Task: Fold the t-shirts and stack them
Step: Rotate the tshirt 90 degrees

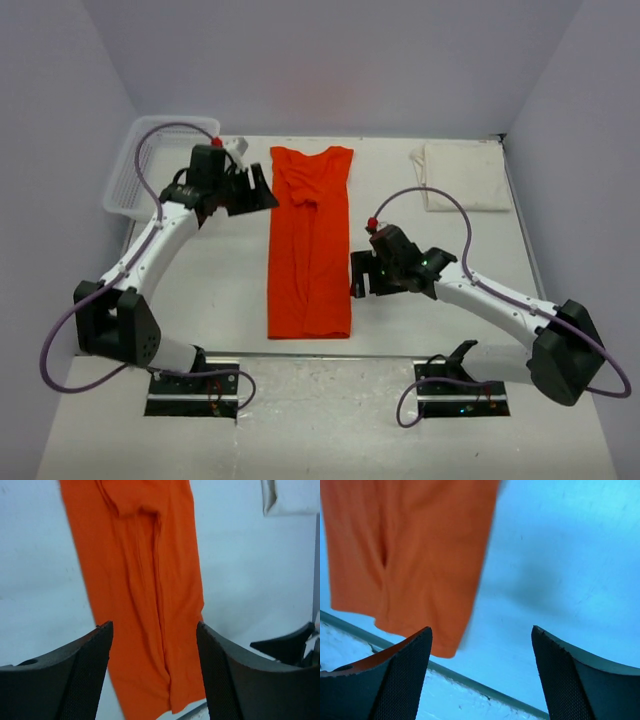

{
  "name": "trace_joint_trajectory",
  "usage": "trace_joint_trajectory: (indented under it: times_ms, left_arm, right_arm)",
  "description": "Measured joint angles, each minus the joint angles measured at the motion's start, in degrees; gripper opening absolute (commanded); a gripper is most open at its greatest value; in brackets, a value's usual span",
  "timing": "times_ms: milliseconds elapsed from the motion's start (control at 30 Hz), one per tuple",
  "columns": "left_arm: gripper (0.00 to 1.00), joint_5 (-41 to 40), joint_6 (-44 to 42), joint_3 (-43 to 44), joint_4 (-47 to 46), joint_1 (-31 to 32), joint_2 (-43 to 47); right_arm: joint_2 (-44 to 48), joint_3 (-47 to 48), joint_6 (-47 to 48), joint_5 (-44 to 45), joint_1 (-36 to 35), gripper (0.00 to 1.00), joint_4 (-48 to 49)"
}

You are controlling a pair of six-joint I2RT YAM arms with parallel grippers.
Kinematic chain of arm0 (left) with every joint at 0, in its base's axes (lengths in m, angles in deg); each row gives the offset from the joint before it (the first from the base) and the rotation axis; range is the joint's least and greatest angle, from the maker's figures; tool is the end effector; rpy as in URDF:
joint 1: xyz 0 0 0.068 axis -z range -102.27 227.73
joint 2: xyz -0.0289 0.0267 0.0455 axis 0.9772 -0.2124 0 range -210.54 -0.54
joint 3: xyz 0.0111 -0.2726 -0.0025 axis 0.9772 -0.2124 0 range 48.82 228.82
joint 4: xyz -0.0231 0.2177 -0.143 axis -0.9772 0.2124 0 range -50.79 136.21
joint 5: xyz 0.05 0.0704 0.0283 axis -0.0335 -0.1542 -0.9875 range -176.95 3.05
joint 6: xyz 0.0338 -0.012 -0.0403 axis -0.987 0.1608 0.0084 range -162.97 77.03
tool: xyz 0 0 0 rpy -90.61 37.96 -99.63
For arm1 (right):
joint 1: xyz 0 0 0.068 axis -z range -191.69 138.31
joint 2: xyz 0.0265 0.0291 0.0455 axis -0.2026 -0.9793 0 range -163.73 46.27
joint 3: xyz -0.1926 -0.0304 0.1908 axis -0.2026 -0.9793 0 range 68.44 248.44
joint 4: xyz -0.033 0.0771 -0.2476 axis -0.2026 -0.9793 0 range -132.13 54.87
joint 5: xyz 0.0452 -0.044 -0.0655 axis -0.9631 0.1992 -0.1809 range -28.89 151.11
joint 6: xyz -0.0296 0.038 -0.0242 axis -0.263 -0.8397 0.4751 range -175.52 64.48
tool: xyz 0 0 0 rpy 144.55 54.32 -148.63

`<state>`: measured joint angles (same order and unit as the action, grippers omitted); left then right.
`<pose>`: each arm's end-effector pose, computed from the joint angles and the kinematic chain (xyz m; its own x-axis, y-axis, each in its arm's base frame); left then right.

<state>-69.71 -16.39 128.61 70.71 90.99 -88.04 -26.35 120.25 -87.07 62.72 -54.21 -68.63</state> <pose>0.3314 -0.0888 0.3355 -0.7484 -0.2628 -0.6089 0.1203 0.8491 -0.5143 0.1890 0.1720 0.2454 -0.8572 -0.0765 -0.5092 -0.2523 0.9245 0.2858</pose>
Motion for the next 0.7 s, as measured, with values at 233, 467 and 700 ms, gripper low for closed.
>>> trace_joint_trajectory:
  times_ms: [233, 467, 700]
  left_arm:
    - [0.66, 11.85, 0.87, -29.86, -0.98, -0.46, 17.46]
    - [0.65, 16.70, 0.76, -39.32, -3.02, -0.50, 24.57]
    - [0.67, 17.81, 0.70, -45.46, -3.13, -0.50, 24.90]
  right_arm:
    - [9.18, -21.09, -8.28, -11.69, -0.02, 0.79, 14.36]
    - [9.64, -29.03, -15.19, -19.58, 0.00, 0.75, 30.53]
    - [9.29, -35.36, -20.83, -22.16, -0.17, 0.70, 39.01]
